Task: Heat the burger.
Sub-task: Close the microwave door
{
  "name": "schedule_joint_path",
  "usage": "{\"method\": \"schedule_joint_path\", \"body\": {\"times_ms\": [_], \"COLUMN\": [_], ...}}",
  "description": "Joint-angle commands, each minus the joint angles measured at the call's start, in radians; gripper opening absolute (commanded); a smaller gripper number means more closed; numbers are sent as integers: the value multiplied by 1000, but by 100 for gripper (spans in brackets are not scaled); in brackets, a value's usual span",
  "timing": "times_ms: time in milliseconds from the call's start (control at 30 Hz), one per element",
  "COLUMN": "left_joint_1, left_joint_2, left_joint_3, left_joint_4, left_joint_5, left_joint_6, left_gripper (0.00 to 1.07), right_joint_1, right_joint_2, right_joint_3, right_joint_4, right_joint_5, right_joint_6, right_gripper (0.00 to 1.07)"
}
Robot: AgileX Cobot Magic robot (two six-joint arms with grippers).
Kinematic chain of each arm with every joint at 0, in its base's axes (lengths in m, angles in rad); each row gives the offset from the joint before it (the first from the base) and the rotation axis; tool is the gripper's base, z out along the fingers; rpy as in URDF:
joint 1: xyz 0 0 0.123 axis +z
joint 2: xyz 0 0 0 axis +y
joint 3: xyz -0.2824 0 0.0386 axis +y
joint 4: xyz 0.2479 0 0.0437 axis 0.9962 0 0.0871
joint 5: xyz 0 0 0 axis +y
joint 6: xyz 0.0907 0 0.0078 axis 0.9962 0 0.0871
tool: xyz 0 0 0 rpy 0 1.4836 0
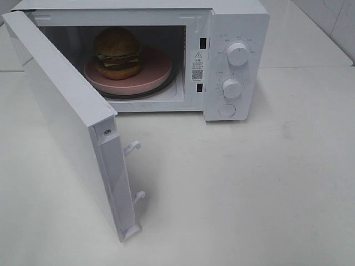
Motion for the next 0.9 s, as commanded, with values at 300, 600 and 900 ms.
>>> {"method": "schedule_joint_path", "body": {"times_ms": [300,600,900], "left_joint_1": [-4,-4,-4], "left_joint_2": [-16,-16,-14], "left_joint_3": [0,0,0], "left_joint_4": [-8,-8,-8], "left_joint_5": [-10,-10,-10], "left_joint_6": [-1,-1,-1], "left_gripper": [100,100,100], "right_joint_1": [-117,-146,-174], "right_joint_2": [-244,-398,-417], "right_joint_3": [163,182,182], "right_joint_4": [54,56,56], "right_joint_5": [-76,-53,-53], "right_joint_6": [-9,-12,-13], "right_gripper": [76,76,76]}}
